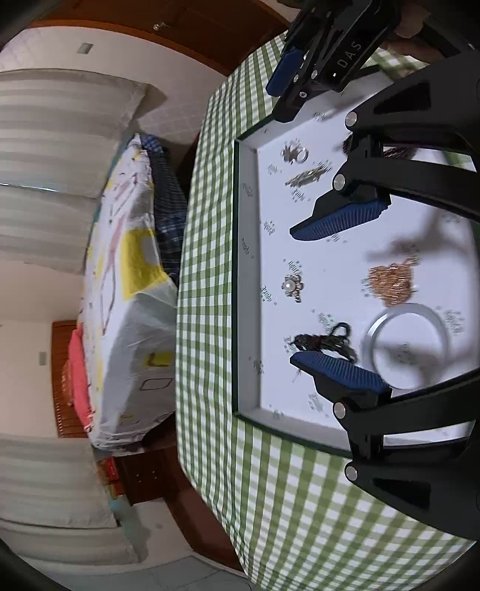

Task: Organize jewelry
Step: 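Open both tools to release the flower brooch and ring into the box, then grasp the large gold pearl cluster brooch with the right tool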

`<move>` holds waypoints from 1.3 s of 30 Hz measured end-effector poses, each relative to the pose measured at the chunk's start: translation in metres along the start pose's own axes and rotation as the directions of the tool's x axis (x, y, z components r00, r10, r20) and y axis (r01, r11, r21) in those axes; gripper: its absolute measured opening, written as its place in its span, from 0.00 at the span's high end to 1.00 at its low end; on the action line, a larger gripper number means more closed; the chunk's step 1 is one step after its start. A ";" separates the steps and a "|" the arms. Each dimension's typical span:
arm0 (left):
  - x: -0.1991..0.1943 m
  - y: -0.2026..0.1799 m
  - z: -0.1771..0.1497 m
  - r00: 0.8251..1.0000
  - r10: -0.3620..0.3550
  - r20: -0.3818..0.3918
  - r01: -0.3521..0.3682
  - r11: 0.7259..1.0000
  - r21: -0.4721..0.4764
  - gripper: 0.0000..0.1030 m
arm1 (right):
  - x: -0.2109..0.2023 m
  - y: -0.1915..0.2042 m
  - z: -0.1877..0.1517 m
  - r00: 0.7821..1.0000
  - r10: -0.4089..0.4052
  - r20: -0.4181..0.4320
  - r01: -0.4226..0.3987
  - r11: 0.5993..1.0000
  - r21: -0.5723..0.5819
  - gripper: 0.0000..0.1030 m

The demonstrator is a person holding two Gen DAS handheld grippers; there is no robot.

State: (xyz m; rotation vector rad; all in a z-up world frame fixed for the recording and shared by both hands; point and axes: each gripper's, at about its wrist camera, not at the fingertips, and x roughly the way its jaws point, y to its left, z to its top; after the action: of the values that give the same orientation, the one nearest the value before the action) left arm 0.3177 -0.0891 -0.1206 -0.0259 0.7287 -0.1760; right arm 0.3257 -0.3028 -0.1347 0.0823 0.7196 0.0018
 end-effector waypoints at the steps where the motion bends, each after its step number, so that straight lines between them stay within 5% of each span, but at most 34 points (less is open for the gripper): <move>1: -0.007 0.000 -0.003 1.000 -0.002 0.007 0.002 1.000 -0.003 0.41 | -0.005 0.000 -0.002 1.000 -0.004 0.008 0.004 1.000 0.001 0.57; 18: -0.090 0.001 -0.066 1.000 0.011 0.026 -0.011 1.000 0.001 0.40 | -0.081 -0.008 -0.072 0.999 -0.053 -0.003 0.053 0.998 0.018 0.57; 39: -0.097 0.017 -0.100 0.999 0.042 -0.029 -0.043 0.999 -0.018 0.40 | -0.047 -0.016 -0.107 0.982 -0.111 -0.152 0.114 0.993 0.006 0.51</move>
State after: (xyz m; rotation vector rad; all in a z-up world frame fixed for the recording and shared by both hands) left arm 0.1829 -0.0526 -0.1324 -0.0253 0.7587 -0.1293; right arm 0.2192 -0.3125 -0.1847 0.0562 0.8754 -0.1066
